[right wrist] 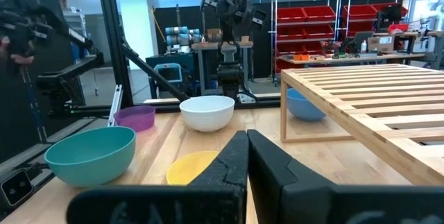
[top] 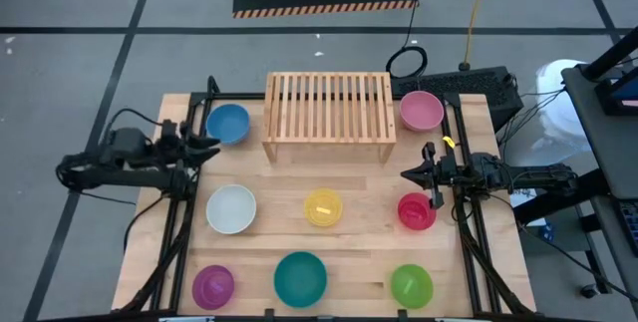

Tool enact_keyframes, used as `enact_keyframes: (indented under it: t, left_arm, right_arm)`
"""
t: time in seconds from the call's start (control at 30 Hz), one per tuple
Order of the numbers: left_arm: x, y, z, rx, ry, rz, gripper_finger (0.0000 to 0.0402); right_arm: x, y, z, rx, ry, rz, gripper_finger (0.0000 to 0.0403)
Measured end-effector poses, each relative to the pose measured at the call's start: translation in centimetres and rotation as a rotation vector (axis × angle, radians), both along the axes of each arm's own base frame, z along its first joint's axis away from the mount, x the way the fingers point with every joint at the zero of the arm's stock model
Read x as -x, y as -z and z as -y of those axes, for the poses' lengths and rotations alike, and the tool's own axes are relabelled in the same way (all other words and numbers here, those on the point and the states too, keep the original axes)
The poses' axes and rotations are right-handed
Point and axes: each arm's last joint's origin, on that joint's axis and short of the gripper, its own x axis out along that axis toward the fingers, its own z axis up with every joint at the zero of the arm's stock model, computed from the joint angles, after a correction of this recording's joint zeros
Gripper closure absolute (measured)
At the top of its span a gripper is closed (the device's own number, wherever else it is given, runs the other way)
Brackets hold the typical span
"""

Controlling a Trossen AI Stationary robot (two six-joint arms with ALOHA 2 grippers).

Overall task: Place and stack bowls onto a shelf
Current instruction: Put the white bowl on the shelf

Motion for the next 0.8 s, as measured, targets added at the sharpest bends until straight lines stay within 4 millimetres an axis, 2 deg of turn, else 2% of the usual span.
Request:
enact_keyframes:
  t: [0.27, 0.4, 0.63, 0.8]
  left_arm:
    - [0.0, -3.7, 0.1, 0.081, 0.015, -0.302, 0.0248]
    - [-0.5, -4.7, 0.2, 0.108, 0.045, -0.495, 0.0248]
    - [-1.6, -4.3, 0.4, 0.156, 0.056, -0.892, 0.0248]
    - [-2.8, -3.7, 0.5, 0.175, 0.062, -1.007, 0.0248]
  right_arm:
    - [0.0, 0.0, 0.0, 0.000, 0.000, 0.002, 0.0403]
    - [0.0, 0.0, 0.0, 0.000, 0.000, 0.003, 0.0403]
    - [0.0, 0.0, 0.0, 0.000, 0.000, 0.004, 0.0403]
    - [0.0, -0.1, 0.0, 0.000, 0.000, 0.006, 0.0403]
